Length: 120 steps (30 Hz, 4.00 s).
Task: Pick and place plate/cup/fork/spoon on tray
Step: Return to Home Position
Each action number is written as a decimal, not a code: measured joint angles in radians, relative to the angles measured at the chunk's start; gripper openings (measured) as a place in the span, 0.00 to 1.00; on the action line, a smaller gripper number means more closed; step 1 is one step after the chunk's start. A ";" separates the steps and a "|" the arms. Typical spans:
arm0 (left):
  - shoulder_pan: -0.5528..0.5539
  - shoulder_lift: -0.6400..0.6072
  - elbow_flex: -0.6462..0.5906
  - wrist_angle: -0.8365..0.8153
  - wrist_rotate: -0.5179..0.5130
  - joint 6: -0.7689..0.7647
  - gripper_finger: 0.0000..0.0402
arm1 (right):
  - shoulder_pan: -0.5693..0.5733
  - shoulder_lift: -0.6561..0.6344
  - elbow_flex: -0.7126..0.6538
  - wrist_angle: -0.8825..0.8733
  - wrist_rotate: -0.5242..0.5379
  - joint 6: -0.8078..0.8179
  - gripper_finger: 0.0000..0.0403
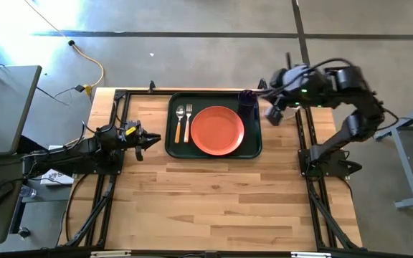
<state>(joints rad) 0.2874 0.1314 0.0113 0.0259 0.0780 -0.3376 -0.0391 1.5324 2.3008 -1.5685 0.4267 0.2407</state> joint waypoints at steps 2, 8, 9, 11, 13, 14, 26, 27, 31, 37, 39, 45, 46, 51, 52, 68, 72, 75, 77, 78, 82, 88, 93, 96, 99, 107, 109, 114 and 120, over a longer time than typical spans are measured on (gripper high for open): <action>0.000 0.000 0.000 0.000 -0.002 0.001 0.14 | 0.000 -0.054 -0.055 0.007 0.002 -0.006 0.16; 0.000 0.002 0.000 -0.001 -0.005 0.001 0.14 | 0.000 -0.319 -0.477 0.241 0.023 0.039 0.16; 0.000 0.002 0.000 -0.001 -0.005 0.001 0.14 | 0.000 -0.365 -0.548 0.305 0.005 0.039 0.16; 0.000 0.002 0.000 -0.001 -0.005 0.001 0.14 | 0.000 -0.458 -0.688 0.442 -0.046 0.037 0.16; 0.000 0.002 0.000 -0.001 -0.005 0.001 0.14 | 0.000 -0.537 -0.800 0.543 -0.072 0.035 0.16; 0.000 0.002 0.000 -0.001 -0.005 0.001 0.14 | 0.000 -0.571 -0.848 0.582 -0.081 0.034 0.16; 0.000 0.002 0.000 -0.001 -0.006 0.086 0.14 | 0.000 -0.898 -1.338 0.881 -0.214 0.047 0.16; 0.000 0.002 0.000 -0.001 -0.006 0.096 0.14 | 0.000 -0.923 -1.383 0.915 -0.233 0.047 0.16; 0.000 0.002 0.000 -0.001 -0.006 0.115 0.14 | 0.000 -1.014 -1.546 1.055 -0.298 0.062 0.16; 0.000 0.002 0.000 -0.001 -0.006 0.114 0.14 | 0.000 -1.128 -1.751 1.233 -0.335 0.126 0.16; 0.000 0.002 0.000 -0.001 -0.006 0.114 0.14 | 0.000 -1.160 -1.808 1.283 -0.335 0.145 0.16; 0.000 0.002 0.000 -0.001 -0.006 0.114 0.14 | 0.000 -1.238 -1.970 1.447 -0.339 0.159 0.16; 0.000 0.002 0.000 -0.001 -0.006 0.114 0.14 | 0.000 -1.249 -1.993 1.469 -0.342 0.166 0.16; 0.000 0.002 0.000 -0.001 -0.006 0.114 0.14 | 0.000 -1.306 -2.096 1.548 -0.381 0.180 0.16; 0.000 0.002 0.000 -0.001 -0.006 0.114 0.14 | 0.000 -1.318 -2.112 1.554 -0.382 0.184 0.16; -0.001 0.002 0.000 -0.001 -0.006 0.245 0.14 | 0.000 -1.443 -2.291 1.636 -0.464 0.283 0.16; 0.000 0.002 0.000 -0.001 -0.006 0.263 0.14 | 0.000 -1.442 -2.291 1.637 -0.486 0.278 0.16; 0.000 0.002 0.000 -0.001 -0.006 0.263 0.14 | 0.000 -1.442 -2.291 1.613 -0.488 0.278 0.16; 0.000 0.002 0.000 -0.001 -0.006 0.261 0.14 | 0.000 -1.442 -2.291 1.592 -0.487 0.279 0.16; 0.000 0.002 0.000 -0.001 -0.006 0.262 0.14 | 0.000 -1.440 -2.291 1.591 -0.486 0.279 0.16; 0.000 0.002 0.000 -0.001 -0.006 0.262 0.14 | 0.000 -1.432 -2.291 1.586 -0.454 0.301 0.16; 0.000 0.002 0.000 -0.001 -0.006 0.262 0.14 | 0.000 -1.420 -2.291 1.584 -0.437 0.272 0.16; 0.000 0.002 0.000 -0.001 -0.006 0.262 0.14 | 0.000 -1.421 -2.291 1.584 -0.437 0.275 0.16; 0.000 0.002 0.000 -0.001 -0.006 0.262 0.14 | 0.000 -1.421 -2.291 1.584 -0.437 0.278 0.16; 0.000 0.002 0.000 -0.001 -0.006 0.262 0.14 | 0.000 -1.421 -2.291 1.584 -0.437 0.277 0.16; 0.000 0.002 0.001 -0.001 -0.006 0.262 0.14 | 0.000 -1.420 -2.291 1.584 -0.437 0.276 0.16; 0.000 0.002 0.001 -0.001 -0.006 0.262 0.14 | 0.000 -1.421 -2.291 1.584 -0.437 0.276 0.16; 0.000 0.002 0.000 -0.001 -0.006 0.262 0.14 | 0.000 -1.421 -2.291 1.584 -0.437 0.276 0.16; 0.000 0.002 0.000 -0.001 -0.006 0.262 0.14 | 0.000 -1.421 -2.291 1.584 -0.437 0.276 0.16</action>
<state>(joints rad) 0.2874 0.1333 0.0116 0.0250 0.0717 -0.0753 -0.0387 0.1118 0.0097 0.0154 -0.0105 0.5167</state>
